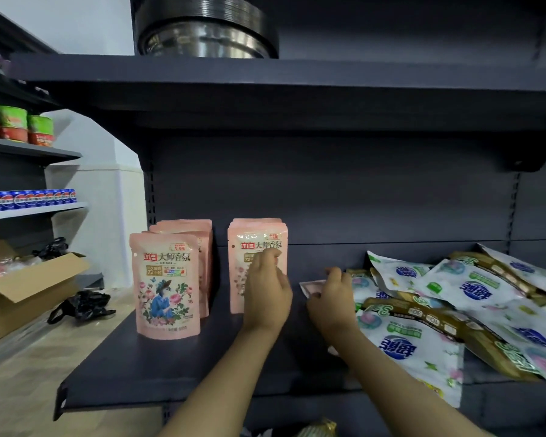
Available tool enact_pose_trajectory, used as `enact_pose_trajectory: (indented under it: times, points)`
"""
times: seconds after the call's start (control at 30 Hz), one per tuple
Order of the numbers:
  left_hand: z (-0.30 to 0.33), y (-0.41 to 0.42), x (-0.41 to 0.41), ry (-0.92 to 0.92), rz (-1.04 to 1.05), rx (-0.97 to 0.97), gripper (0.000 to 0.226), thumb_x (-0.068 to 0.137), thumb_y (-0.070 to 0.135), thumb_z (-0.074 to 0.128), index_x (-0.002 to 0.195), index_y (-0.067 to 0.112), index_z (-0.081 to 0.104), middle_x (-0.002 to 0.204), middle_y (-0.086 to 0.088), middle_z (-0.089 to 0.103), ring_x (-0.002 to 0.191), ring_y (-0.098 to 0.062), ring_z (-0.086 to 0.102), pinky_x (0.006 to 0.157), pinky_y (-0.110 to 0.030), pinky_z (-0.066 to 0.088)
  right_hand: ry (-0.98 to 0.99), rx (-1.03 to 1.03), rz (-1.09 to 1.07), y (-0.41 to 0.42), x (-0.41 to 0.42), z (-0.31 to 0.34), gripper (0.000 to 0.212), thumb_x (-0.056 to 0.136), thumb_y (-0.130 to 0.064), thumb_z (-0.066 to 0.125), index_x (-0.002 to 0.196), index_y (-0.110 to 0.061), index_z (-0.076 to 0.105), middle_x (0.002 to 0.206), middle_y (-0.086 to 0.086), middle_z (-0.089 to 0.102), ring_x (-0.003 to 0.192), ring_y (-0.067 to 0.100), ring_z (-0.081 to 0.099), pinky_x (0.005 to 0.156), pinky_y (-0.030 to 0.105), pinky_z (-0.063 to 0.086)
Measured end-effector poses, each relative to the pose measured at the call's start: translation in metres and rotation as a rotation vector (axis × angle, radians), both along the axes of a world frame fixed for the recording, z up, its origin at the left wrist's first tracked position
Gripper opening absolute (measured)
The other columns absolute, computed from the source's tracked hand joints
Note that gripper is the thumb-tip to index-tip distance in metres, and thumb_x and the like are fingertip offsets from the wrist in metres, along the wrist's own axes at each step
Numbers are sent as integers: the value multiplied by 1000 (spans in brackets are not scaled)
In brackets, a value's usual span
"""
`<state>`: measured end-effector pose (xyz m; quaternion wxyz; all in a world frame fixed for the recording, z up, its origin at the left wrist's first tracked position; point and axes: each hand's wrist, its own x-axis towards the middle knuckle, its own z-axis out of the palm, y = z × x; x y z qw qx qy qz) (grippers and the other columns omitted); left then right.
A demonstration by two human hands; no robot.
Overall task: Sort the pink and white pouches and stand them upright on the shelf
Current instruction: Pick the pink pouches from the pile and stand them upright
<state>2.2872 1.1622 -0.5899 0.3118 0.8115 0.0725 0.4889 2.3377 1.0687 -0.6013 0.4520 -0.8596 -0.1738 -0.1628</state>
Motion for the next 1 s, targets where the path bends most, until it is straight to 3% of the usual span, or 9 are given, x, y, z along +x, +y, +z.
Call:
enact_pose_trajectory:
  times: [0.13, 0.2, 0.33, 0.47, 0.63, 0.7, 0.8, 0.9, 1.0]
  points:
    - [-4, -21, 28, 409, -90, 106, 42, 90, 13, 53, 130, 10, 43, 130, -10, 46, 118, -23, 47, 94, -25, 37, 64, 6, -45, -27, 12, -9, 39, 87, 1, 48, 125, 5, 41, 133, 24, 40, 117, 37, 45, 92, 30, 33]
    - [-7, -30, 42, 565, -124, 56, 48, 90, 18, 54, 134, 9, 37, 132, -13, 47, 120, -26, 48, 91, -28, 40, 99, 29, -71, -37, 17, -16, 42, 89, -3, 47, 130, 4, 39, 132, 24, 43, 117, 38, 47, 91, 33, 37]
    - [-14, -37, 73, 717, -122, -106, 51, 90, 18, 53, 135, 2, 34, 135, -17, 48, 121, -31, 51, 90, -30, 43, 131, 91, -94, -44, 24, -21, 42, 85, 3, 46, 127, 0, 44, 128, 20, 49, 115, 34, 49, 90, 31, 39]
    - [-21, -34, 104, 795, -125, -94, 54, 89, 21, 52, 137, 4, 34, 139, -17, 46, 123, -32, 49, 99, -33, 43, 111, 96, -108, -45, 28, -24, 42, 85, 3, 44, 126, -3, 46, 124, 18, 53, 112, 32, 52, 90, 29, 40]
    - [-30, -30, 128, 681, 14, -152, 33, 90, 19, 53, 116, 0, 60, 120, -18, 62, 109, -32, 60, 86, -34, 50, 122, 86, -122, -46, 34, -24, 43, 85, 1, 44, 127, -6, 44, 125, 15, 54, 115, 28, 52, 90, 27, 40]
    - [-31, -28, 129, 612, 23, -235, 30, 89, 20, 55, 109, -1, 64, 114, -20, 65, 104, -33, 63, 80, -35, 51, 135, 109, -135, -45, 36, -26, 42, 86, 2, 43, 127, -6, 45, 123, 16, 55, 113, 28, 53, 86, 26, 41]
    - [-27, -33, 124, 412, -26, -270, 26, 88, 10, 55, 110, -1, 62, 115, -22, 63, 105, -35, 60, 84, -36, 47, 160, 166, -154, -44, 37, -25, 37, 86, 0, 44, 122, -5, 49, 116, 17, 61, 106, 31, 57, 78, 27, 42]
    - [-18, -46, 112, 174, -94, -18, 33, 85, -2, 50, 115, 3, 61, 120, -17, 56, 106, -35, 56, 87, -36, 43, 92, 86, -204, -40, 39, -25, 19, 92, -10, 42, 98, -1, 58, 102, 18, 66, 90, 30, 60, 68, 28, 39]
    - [-13, -52, 101, 26, -116, 254, 43, 73, -10, 58, 114, 3, 63, 112, -15, 61, 93, -36, 63, 80, -43, 51, 60, 87, -190, -39, 36, -21, 37, 95, -25, 43, 67, -5, 55, 83, 19, 66, 73, 25, 54, 67, 33, 41]
